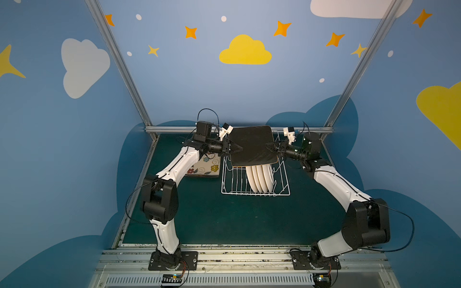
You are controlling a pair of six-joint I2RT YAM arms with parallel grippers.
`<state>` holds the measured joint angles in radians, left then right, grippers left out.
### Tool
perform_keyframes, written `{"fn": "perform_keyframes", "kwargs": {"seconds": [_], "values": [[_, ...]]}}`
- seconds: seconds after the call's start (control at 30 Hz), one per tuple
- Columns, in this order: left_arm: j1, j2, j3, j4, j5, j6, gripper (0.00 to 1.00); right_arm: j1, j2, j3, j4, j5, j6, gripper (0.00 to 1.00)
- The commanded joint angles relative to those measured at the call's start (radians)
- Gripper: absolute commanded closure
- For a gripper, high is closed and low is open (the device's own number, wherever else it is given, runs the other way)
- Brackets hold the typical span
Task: Unload the plates from the dish rack
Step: Pick up a plate from the dish rack, then place the plate among the plates.
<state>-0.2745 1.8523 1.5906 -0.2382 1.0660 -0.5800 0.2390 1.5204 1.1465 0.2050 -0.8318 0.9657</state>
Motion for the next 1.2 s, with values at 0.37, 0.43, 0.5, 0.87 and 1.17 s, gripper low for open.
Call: {"fn": "perform_keyframes", "kwargs": {"seconds": [0.37, 0.43, 0.5, 0.87, 1.17], "values": [[0.070, -0.045, 0.087, -0.003, 0.010, 0.033, 0.97, -0.014, -0.044, 0.071, -0.154, 0.036, -0.098, 0.38], [0.087, -0.051, 0.116, -0.078, 0.003, 0.090, 0.97, -0.019, -0.062, 0.072, -0.207, 0.086, -0.111, 0.15], [0.108, -0.059, 0.163, -0.199, -0.021, 0.191, 0.97, -0.024, -0.079, 0.065, -0.218, 0.124, -0.147, 0.12], [0.240, -0.065, 0.394, -0.739, -0.244, 0.596, 0.97, -0.015, -0.141, 0.130, -0.463, 0.260, -0.449, 0.12], [0.315, -0.051, 0.421, -0.890, -0.376, 0.812, 0.97, -0.007, -0.148, 0.219, -0.578, 0.239, -0.698, 0.12]]}}
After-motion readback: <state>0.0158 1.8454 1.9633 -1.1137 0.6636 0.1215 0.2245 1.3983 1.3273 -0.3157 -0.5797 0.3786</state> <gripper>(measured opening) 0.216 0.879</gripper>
